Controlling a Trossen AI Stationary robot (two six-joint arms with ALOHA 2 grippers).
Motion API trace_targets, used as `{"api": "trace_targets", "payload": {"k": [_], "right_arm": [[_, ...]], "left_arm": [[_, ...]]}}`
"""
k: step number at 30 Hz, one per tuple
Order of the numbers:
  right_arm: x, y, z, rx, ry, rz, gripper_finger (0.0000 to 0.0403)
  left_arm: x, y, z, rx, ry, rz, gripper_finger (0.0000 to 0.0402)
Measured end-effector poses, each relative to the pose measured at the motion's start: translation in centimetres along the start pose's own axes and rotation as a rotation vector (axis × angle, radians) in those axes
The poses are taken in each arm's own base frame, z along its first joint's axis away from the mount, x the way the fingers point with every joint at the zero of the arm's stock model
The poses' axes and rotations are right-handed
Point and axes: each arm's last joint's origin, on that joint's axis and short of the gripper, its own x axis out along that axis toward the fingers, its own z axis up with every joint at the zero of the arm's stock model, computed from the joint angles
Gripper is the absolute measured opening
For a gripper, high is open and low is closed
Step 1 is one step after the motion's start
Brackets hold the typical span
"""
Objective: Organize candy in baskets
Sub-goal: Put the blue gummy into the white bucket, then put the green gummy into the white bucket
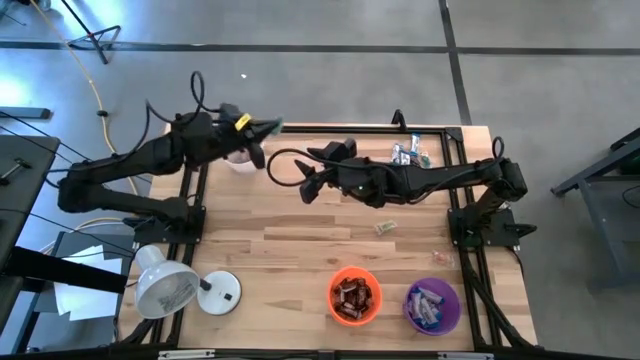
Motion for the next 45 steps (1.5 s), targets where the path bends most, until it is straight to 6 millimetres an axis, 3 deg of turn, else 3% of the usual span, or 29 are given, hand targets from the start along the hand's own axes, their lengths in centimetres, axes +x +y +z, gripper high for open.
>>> {"api": "trace_targets", "payload": {"k": [6, 15, 21, 24, 33, 37, 41, 45], "right_arm": [[0.0, -0.4, -1.2, 0.066, 0.103, -0.024, 0.0206], [-0.4, -0.9, -2.9, 0.213, 0.302, -0.015, 0.0206], [-0.4, -0.8, -3.0, 0.209, 0.314, -0.003, 0.0206], [-0.4, -0.8, -3.0, 0.191, 0.325, 0.016, 0.0206], [-0.5, -0.7, -3.1, 0.183, 0.371, 0.068, 0.0206], [-0.7, -1.0, -3.6, 0.188, 0.426, 0.032, 0.0206], [-2.2, -2.3, -4.2, 0.205, 0.6, -0.024, 0.0206], [-4.2, -4.4, -5.4, 0.163, 0.799, -0.227, 0.0206]], "left_arm": [[-1.4, 3.8, -1.0, 0.059, 0.159, 0.277, 0.0], [-3.5, 9.5, -4.0, 0.141, 0.569, 0.59, 0.0], [-2.6, 11.7, -4.8, 0.061, 0.63, 0.434, 0.0001], [-2.0, 12.9, -5.2, 0.054, 0.678, 0.455, 0.0009], [0.1, 14.5, -6.9, -0.01, 0.798, 0.42, 0.0075], [0.6, 14.4, -7.3, -0.075, 0.821, 0.348, 0.0102], [1.0, 13.2, -7.2, -0.214, 0.789, 0.07, 0.0114], [1.6, 11.2, -6.7, -0.265, 0.734, -0.155, 0.0115]]}}
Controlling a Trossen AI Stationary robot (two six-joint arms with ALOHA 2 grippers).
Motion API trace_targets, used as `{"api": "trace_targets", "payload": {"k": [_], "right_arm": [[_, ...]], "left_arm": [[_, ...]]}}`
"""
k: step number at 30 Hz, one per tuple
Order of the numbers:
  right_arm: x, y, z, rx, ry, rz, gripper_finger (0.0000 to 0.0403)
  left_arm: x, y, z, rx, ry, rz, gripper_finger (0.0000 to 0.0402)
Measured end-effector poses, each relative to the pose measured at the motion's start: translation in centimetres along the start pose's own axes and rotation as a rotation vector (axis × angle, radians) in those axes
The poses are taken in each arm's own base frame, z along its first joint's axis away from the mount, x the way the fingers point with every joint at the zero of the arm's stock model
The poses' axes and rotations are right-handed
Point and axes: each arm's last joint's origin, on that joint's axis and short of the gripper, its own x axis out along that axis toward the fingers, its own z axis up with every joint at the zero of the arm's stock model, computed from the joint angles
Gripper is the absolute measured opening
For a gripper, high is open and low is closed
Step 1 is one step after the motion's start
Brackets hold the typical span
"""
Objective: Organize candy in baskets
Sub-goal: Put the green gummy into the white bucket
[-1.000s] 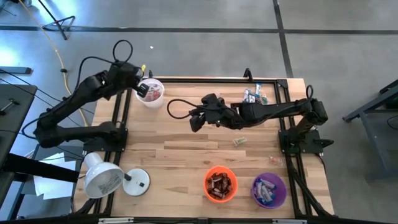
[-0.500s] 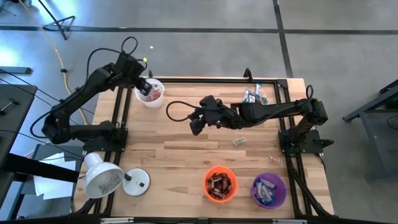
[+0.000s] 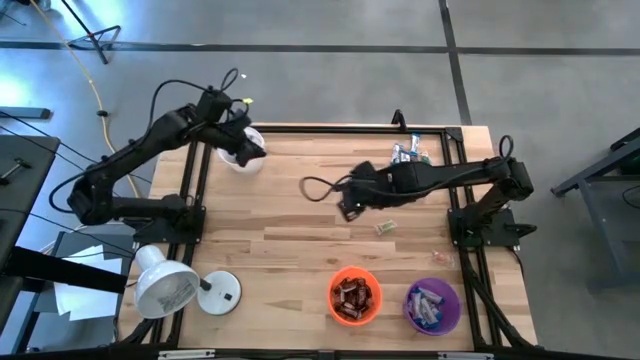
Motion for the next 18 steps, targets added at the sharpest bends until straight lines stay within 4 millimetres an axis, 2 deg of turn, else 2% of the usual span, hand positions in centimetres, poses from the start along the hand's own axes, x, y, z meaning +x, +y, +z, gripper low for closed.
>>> {"api": "trace_targets", "payload": {"k": [4, 6, 10, 13, 18], "right_arm": [[-0.3, -2.5, -1.5, 0.054, 0.145, -0.259, 0.0206], [0.0, -3.1, -2.0, 0.107, 0.18, -0.312, 0.0206], [1.6, -4.6, -3.5, 0.257, 0.273, -0.344, 0.0206], [3.7, -5.3, -4.9, 0.36, 0.3, -0.324, 0.0206], [6.4, -6.1, -7.0, 0.643, 0.222, -0.277, 0.0206]], "left_arm": [[1.0, -2.2, 0.4, 0.058, -0.032, -0.067, 0.0115], [1.3, -3.1, 0.6, 0.083, -0.051, -0.095, 0.0115], [1.7, -4.4, 0.9, 0.14, -0.094, -0.119, 0.0115], [1.8, -4.5, 0.9, 0.149, -0.109, -0.074, 0.0115], [1.7, -4.3, 0.9, 0.149, -0.114, -0.024, 0.0115]]}}
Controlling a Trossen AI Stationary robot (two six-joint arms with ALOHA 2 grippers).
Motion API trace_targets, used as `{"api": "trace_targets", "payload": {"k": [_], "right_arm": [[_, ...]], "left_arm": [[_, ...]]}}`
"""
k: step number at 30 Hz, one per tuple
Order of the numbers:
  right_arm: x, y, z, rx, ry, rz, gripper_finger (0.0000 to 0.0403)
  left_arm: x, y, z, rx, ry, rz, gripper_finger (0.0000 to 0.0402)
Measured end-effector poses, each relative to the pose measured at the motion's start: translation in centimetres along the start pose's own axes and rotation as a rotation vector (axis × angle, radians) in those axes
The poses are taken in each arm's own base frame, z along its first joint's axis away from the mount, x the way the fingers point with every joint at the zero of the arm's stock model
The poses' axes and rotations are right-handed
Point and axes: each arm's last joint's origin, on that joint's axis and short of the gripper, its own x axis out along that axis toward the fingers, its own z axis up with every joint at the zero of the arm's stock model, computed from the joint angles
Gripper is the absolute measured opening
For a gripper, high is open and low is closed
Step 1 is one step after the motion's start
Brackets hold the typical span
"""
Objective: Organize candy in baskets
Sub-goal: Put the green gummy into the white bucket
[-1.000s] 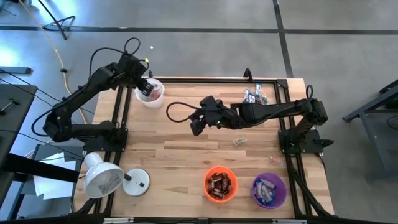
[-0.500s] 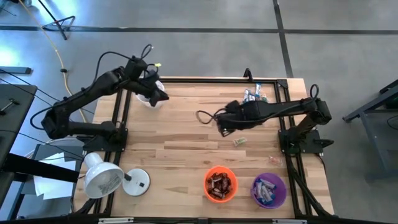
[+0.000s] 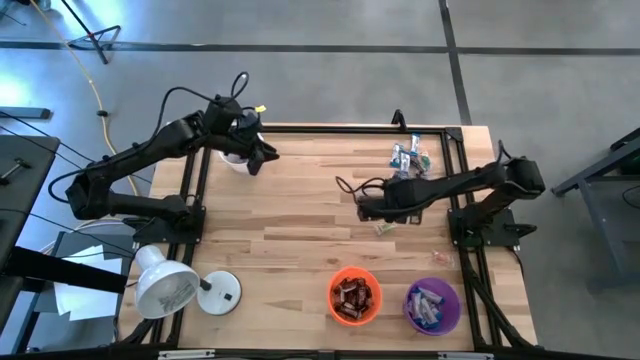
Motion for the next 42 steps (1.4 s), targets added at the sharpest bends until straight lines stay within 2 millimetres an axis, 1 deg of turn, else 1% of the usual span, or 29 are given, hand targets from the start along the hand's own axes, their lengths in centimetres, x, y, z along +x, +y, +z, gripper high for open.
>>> {"api": "trace_targets", "payload": {"k": [6, 9, 12, 15, 17, 19, 34, 42], "right_arm": [[3.9, -1.5, -2.1, 0.402, -0.077, 0.105, 0.0206], [5.1, -2.2, -3.5, 0.542, -0.081, 0.183, 0.0206], [5.4, -2.4, -4.3, 0.542, -0.025, 0.186, 0.0206], [5.1, -2.2, -4.4, 0.541, -0.012, 0.189, 0.0206], [4.7, -1.8, -4.2, 0.547, -0.012, 0.191, 0.0206], [4.6, -1.9, -3.8, 0.543, -0.028, 0.166, 0.0206], [5.5, -2.8, -1.2, 0.623, 0.009, -0.028, 0.0206], [5.7, -2.7, -0.4, 0.659, 0.049, -0.059, 0.0206]], "left_arm": [[-0.1, 0.3, 0.0, 0.041, -0.001, 0.011, 0.0115], [-0.2, 0.5, 0.0, 0.077, -0.002, 0.018, 0.0115], [-0.3, 0.9, 0.0, 0.102, 0.004, 0.034, 0.0115], [-0.5, 1.5, 0.0, 0.119, 0.003, 0.054, 0.0115], [-0.7, 1.9, 0.1, 0.129, -0.002, 0.068, 0.0115], [-0.9, 2.3, 0.1, 0.133, -0.007, 0.083, 0.0115], [-2.2, 5.0, 0.4, 0.165, -0.034, 0.188, 0.0115], [-2.8, 6.0, 0.4, 0.138, -0.045, 0.226, 0.0115]]}}
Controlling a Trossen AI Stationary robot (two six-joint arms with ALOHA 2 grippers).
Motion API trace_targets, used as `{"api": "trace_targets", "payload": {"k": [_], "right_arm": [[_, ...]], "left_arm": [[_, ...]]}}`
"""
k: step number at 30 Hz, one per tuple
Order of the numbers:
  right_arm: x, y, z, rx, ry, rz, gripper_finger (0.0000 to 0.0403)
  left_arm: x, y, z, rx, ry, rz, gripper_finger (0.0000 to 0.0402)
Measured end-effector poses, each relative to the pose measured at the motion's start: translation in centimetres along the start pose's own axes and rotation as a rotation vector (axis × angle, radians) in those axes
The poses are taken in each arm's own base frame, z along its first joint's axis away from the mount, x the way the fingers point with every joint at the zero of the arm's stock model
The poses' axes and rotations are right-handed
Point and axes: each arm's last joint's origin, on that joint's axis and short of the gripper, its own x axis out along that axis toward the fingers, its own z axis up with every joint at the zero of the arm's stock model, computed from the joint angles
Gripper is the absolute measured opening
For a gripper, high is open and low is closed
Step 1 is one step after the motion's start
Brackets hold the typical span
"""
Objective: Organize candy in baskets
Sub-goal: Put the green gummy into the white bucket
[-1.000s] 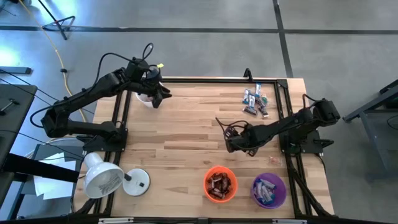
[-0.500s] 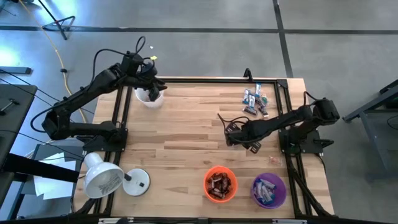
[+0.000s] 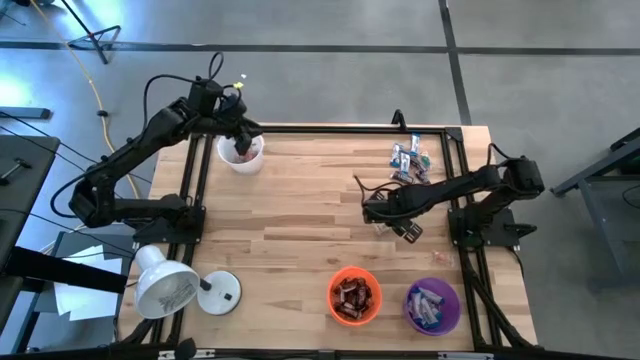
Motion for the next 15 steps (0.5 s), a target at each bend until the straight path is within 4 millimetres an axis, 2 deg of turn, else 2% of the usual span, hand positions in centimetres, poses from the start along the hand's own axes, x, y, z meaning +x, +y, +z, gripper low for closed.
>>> {"api": "trace_targets", "payload": {"k": [4, 8, 15], "right_arm": [[0.8, 0.0, -0.3, 0.002, 0.016, -0.05, 0.0206], [2.6, 0.4, -1.2, 0.003, 0.039, -0.082, 0.0206], [4.8, 0.4, -1.7, -0.008, -0.014, -0.138, 0.0202]], "left_arm": [[-0.1, 0.2, 0.0, -0.005, -0.001, 0.006, 0.0115], [-0.1, 0.2, 0.0, -0.004, -0.001, 0.006, 0.0115], [-0.1, 0.2, 0.0, -0.004, -0.002, 0.006, 0.0115]]}}
